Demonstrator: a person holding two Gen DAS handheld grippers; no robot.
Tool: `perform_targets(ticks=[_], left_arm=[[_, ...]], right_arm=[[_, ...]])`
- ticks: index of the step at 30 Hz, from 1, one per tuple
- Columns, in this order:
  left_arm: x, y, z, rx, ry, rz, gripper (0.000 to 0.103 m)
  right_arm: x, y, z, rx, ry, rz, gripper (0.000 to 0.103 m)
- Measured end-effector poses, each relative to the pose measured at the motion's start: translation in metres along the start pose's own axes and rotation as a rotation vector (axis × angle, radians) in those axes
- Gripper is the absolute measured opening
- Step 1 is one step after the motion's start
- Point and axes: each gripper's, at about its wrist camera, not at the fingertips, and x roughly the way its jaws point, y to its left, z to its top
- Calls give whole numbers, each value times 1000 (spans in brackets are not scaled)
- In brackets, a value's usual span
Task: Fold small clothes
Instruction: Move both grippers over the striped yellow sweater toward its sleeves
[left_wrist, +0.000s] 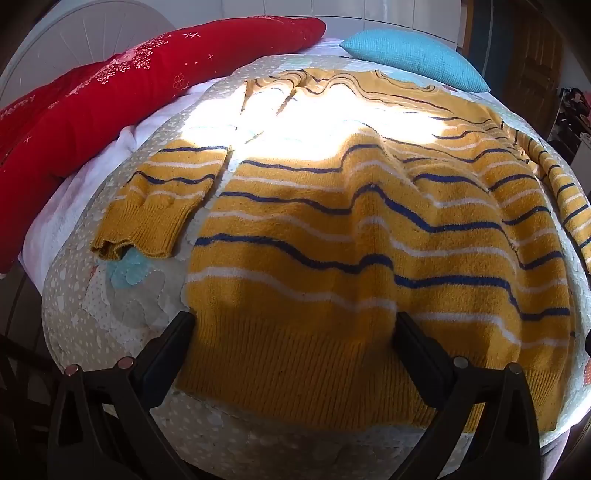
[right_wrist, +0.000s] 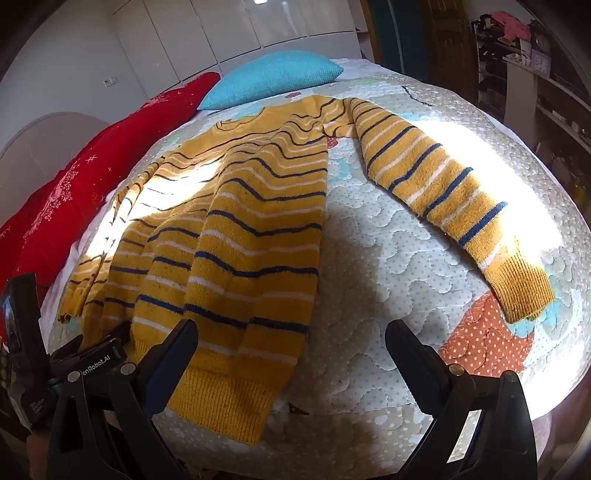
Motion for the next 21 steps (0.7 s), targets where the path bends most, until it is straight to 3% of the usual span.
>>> perform_targets(ticks=[16, 18, 21], left_arm=[[-1, 0, 2, 4, -2, 1, 103], [-3, 0, 2, 4, -3, 2, 103], [-4, -2, 3, 7, -3, 8, 103]], right_arm=[[4, -3, -3, 11, 7, -7, 103], [-1, -3, -4, 10, -36, -31, 103], [-18, 2, -12, -33, -204, -157, 103]])
